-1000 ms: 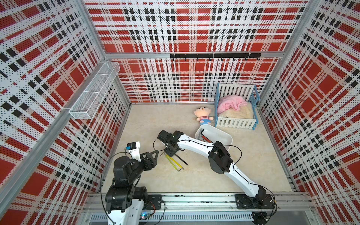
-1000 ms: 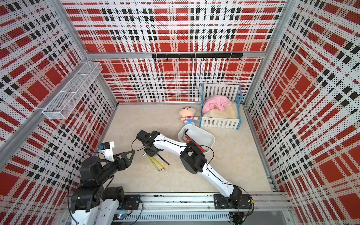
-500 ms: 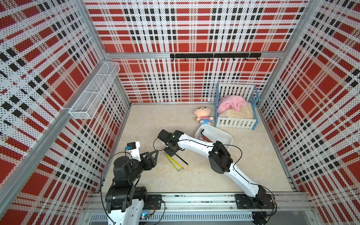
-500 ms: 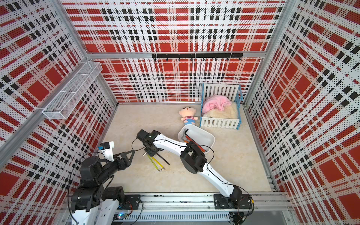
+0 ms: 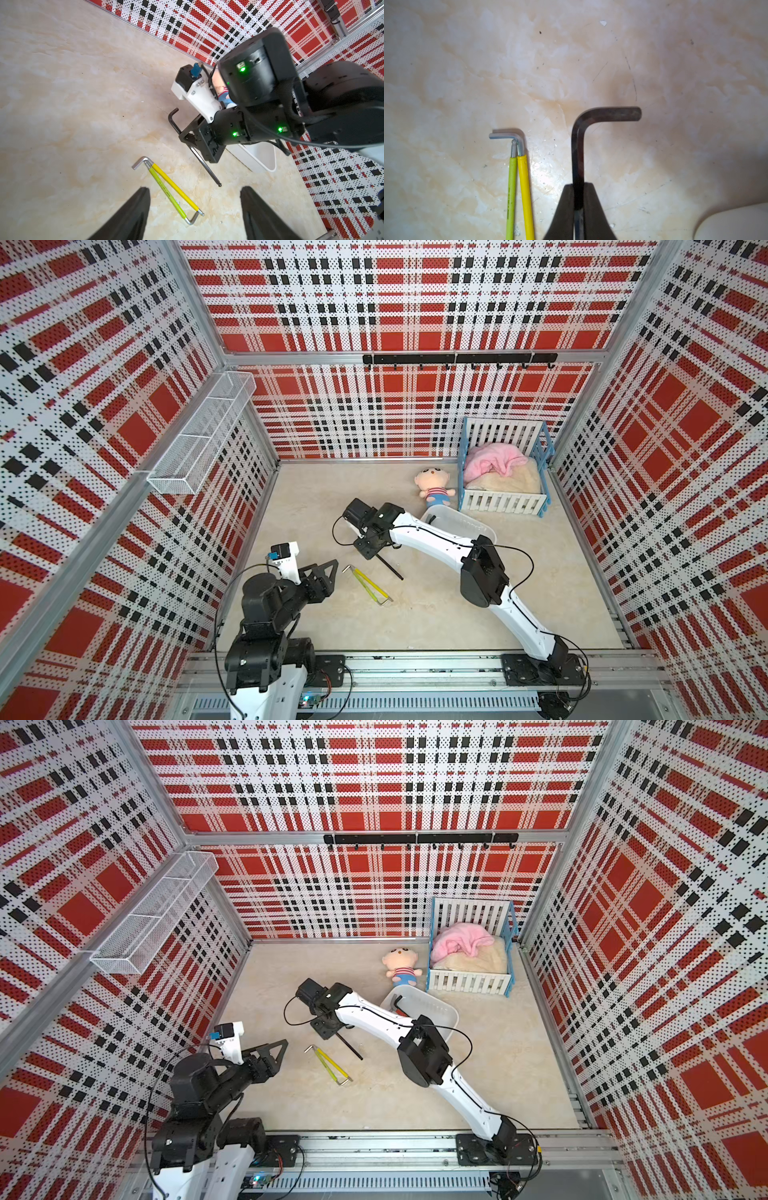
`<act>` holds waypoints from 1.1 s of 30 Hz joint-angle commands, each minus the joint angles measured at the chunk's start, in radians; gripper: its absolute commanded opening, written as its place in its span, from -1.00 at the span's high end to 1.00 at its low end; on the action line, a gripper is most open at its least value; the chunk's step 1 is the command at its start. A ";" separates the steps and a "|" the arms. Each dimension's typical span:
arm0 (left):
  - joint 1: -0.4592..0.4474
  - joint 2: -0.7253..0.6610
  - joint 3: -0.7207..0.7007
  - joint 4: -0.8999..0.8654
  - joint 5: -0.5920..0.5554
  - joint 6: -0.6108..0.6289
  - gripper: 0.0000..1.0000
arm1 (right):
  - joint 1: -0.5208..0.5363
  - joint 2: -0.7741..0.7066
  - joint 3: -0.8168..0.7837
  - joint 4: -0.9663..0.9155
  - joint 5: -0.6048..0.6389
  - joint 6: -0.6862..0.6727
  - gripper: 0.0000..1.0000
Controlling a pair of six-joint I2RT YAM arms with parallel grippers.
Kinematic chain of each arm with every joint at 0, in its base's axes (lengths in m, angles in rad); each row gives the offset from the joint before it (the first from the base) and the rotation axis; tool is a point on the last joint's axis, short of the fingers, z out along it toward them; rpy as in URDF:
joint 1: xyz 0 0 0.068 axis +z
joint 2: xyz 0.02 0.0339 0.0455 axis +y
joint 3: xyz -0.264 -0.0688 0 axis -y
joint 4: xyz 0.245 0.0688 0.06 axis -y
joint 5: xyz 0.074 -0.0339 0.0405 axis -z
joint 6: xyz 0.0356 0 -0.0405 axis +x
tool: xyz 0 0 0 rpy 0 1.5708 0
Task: Put the hex key on the desktop into the storage box
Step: Pick up the Allen key from the center of the board, then place the Allen key in the storage box.
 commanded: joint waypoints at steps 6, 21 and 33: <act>0.010 0.002 -0.009 0.024 0.005 0.009 -0.48 | -0.055 -0.205 -0.077 -0.029 0.028 -0.008 1.00; 0.010 0.008 -0.009 0.024 0.025 0.024 -0.46 | -0.320 -0.562 -0.471 0.066 -0.022 -0.217 1.00; 0.010 0.008 -0.009 0.024 0.019 0.021 -0.46 | -0.410 -0.593 -0.680 0.174 -0.013 -0.364 1.00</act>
